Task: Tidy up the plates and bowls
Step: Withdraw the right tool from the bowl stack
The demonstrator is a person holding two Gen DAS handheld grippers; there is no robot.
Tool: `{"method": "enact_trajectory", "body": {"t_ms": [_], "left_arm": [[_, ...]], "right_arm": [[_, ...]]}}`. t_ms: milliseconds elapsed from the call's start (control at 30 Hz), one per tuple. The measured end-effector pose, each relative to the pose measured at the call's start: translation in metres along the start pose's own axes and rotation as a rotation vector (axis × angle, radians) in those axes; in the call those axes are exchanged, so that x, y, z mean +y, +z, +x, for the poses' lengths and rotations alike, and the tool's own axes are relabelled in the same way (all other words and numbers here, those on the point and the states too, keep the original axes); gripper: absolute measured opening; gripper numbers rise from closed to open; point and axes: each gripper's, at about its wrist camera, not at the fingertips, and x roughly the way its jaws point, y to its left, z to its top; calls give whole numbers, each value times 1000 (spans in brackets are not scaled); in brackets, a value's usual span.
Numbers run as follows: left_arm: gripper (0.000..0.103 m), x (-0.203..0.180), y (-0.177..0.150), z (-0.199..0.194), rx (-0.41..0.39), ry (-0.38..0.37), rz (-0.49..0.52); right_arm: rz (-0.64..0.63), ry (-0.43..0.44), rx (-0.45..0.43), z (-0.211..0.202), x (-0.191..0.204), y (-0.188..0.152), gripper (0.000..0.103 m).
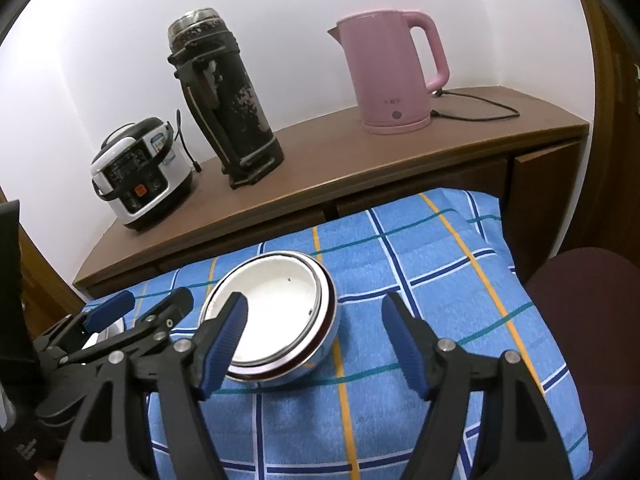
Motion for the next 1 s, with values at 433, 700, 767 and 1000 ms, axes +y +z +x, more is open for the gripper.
{"method": "enact_trajectory", "body": {"t_ms": [433, 700, 767, 1000], "left_arm": [[74, -4, -11, -13, -15, -3, 16], [74, -9, -19, -20, -18, -6, 26], [74, -10, -22, -21, -15, -9, 26], [74, -20, -30, -28, -15, -26, 54]], "right_arm": [[8, 6, -15, -13, -4, -10, 72], [11, 1, -26, -23, -7, -15, 72], [14, -1, -27, -25, -9, -17, 72], [5, 1, -38, -35, -7, -22, 75]]}}
